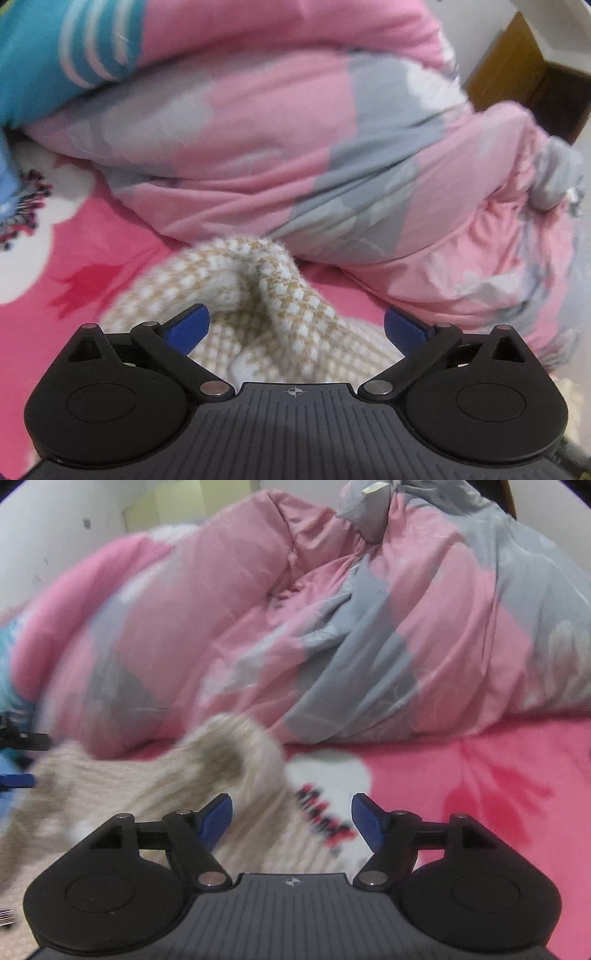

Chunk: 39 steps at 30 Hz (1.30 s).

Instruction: Fold clothes

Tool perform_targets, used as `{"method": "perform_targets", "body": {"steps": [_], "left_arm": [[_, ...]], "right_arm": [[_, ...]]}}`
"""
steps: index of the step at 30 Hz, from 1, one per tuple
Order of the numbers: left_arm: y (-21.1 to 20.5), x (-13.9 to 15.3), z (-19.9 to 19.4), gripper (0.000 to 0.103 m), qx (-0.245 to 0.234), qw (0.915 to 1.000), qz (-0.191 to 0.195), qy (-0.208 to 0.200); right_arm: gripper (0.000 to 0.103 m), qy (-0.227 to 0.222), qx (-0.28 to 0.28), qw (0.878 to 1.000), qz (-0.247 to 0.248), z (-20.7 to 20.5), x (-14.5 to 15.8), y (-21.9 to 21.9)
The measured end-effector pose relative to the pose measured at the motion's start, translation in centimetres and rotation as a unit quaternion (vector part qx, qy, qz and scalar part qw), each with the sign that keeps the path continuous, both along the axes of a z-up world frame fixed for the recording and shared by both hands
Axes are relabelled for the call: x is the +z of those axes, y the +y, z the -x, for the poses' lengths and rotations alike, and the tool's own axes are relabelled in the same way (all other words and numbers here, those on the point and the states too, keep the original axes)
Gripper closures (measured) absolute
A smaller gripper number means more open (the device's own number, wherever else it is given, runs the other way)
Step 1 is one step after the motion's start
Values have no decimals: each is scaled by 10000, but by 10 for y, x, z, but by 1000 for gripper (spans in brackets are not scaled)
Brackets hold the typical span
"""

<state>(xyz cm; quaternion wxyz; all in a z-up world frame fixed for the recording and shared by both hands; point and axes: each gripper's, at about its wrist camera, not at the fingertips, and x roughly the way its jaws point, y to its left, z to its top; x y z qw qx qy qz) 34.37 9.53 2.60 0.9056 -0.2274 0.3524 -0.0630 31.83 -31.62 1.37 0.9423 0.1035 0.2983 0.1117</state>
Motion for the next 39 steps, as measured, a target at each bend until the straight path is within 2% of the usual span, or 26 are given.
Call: {"method": "perform_targets", "body": {"steps": [1,2,5,9,11,12,17,19,21,23,24,26,28,29,31,32,33,34,36,39], "left_arm": [[4,10,7,1,-26,9999,96,-34],[6,16,18,1,-135,9999,-34,-72],[11,30,55,1,-545,9962,-653,-190],[17,50,104,2,-1086,9825,-1471,-344],[19,40,130,2,-1404,9722,-1848,-312],[20,34,143,2,-1565,9661,-2032,-288],[18,-10,193,2,-2170,9498,-2242,-227],[16,-27,203,2,-2199,9464,-2348,-287],[11,-42,206,2,-2196,9392,-2604,-419],[6,-54,201,4,-2124,9334,-2843,-541],[4,-60,197,5,-2105,9332,-2861,-543],[5,-70,184,11,-2123,9391,-2673,-392],[9,-78,171,22,-1976,9522,-2311,-286],[11,-79,167,33,-1871,9580,-2154,-278],[17,-80,158,47,-1649,9682,-1860,-290],[18,-80,158,65,-1610,9701,-1781,-361],[18,-74,160,77,-1557,9691,-1853,-487],[18,-68,163,84,-1490,9671,-1967,-624],[17,-55,168,89,-1354,9621,-2192,-896],[16,-35,175,91,-1147,9519,-2524,-1303]], "right_arm": [[29,15,187,9996,-201,14,3,-1],[29,36,385,9986,-368,27,4,0],[29,172,887,9932,-739,60,-3,6],[29,211,862,9938,-666,94,-32,12],[31,287,720,9936,-825,102,-53,10],[30,153,689,9933,-913,106,-60,8],[31,29,680,9909,-1160,105,-62,3],[30,22,687,9906,-1181,104,-63,2],[30,8,690,9906,-1184,104,-63,2],[30,-10,693,9906,-1178,104,-64,2],[30,-20,695,9906,-1175,104,-64,1],[30,-39,697,9906,-1174,104,-65,1],[30,-51,695,9904,-1190,104,-66,1],[30,-54,695,9903,-1203,104,-66,1],[30,-60,697,9898,-1241,104,-67,-1],[30,-63,698,9895,-1265,104,-67,-1],[30,-65,698,9891,-1293,104,-67,-2],[30,-66,699,9888,-1315,104,-67,-3],[30,-68,700,9884,-1344,104,-67,-4],[30,-70,701,9882,-1357,104,-66,-4]]}}
